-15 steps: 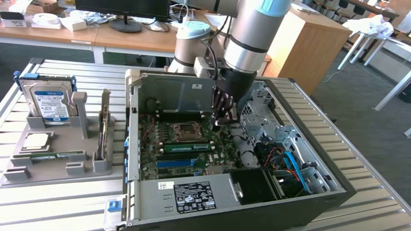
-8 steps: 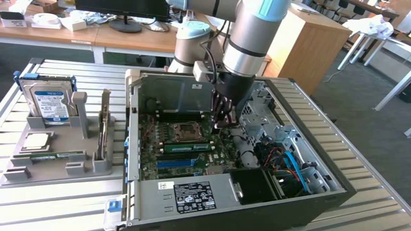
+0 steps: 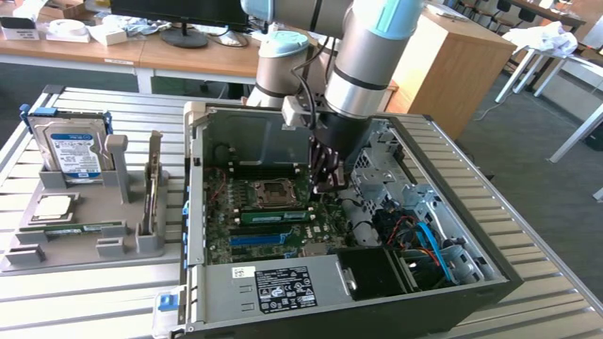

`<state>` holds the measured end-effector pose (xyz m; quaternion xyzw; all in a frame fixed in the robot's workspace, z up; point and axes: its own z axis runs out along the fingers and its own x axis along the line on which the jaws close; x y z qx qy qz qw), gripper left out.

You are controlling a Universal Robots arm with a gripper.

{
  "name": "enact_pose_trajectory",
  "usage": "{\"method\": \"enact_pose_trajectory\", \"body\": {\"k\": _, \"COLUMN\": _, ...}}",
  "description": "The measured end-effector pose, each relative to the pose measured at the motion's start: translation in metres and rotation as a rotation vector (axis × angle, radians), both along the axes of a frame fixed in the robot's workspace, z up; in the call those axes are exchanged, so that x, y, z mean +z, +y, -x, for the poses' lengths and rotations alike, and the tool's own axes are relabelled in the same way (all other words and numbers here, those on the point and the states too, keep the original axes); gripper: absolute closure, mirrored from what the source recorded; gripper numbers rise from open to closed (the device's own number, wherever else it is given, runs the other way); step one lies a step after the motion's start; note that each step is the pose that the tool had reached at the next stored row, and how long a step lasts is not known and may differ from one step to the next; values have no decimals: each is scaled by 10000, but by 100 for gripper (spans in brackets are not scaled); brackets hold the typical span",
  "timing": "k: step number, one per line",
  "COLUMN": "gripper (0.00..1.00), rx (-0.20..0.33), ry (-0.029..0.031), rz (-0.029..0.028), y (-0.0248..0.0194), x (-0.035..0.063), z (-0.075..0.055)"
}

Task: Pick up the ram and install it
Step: 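Press down the ram until it locks into place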

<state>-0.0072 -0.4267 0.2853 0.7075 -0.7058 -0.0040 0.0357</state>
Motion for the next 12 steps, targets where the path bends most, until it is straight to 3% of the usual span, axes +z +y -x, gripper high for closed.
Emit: {"method": "enact_pose_trajectory", "body": {"k": 12, "gripper": 90, "rx": 0, "ry": 0, "rz": 129, "y": 0, "x": -157, "z": 0}}
